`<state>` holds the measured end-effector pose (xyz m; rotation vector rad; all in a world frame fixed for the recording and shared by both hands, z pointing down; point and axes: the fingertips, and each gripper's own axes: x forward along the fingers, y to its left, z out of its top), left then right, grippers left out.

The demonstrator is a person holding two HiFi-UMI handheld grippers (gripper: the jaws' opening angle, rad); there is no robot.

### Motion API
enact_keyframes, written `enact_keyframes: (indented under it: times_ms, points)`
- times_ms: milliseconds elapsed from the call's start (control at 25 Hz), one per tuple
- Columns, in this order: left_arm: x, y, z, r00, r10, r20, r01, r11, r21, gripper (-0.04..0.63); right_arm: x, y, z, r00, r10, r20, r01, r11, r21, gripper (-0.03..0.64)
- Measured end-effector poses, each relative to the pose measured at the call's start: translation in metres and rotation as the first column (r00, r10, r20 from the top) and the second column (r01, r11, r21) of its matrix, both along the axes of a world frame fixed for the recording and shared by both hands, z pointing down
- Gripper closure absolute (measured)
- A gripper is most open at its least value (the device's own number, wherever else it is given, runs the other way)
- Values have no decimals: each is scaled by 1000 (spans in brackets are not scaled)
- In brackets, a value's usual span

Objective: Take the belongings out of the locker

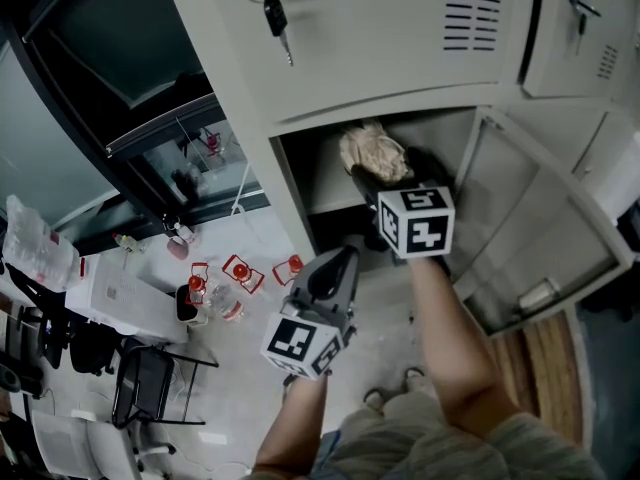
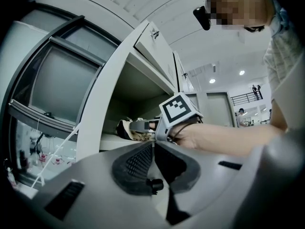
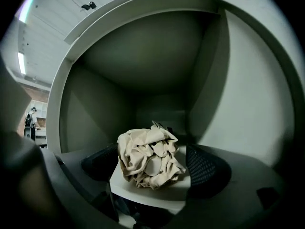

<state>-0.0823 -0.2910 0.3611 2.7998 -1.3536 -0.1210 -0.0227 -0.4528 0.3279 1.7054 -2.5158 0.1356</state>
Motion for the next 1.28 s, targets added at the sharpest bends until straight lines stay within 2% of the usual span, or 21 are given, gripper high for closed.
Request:
enact_keyframes:
  times_ms: [320,480,600,680,880,1280]
  points:
    - [0,-2,2,1000,-1,-6,1,1000,0,591,-1,-6,8,994,31,-106,-31,1000,-1,201]
    - [-1,-1,5,1000,-6,-7,6,1000,-9,591,-1,-4,6,991,47,-123,-47,999,7,204]
    - [-1,0,7,1000,-10,-9,10,1000,-13,591,3,-2,7,984,54,-169,-52,999,18,339]
    - [0,0,7,1000,-10,-11,10,1000,-15,591,5,-2,8,982,50,-185,-46,999,24,370]
    - [2,3,7,1000,-9,-8,9,1000,-16,591,6,0,7,982,50,-181,-43,998,42,407]
    - [-2,9,8,1000,-30,-4,30,999,-21,591,7,11,6,991,47,-129,-38,997,74,423]
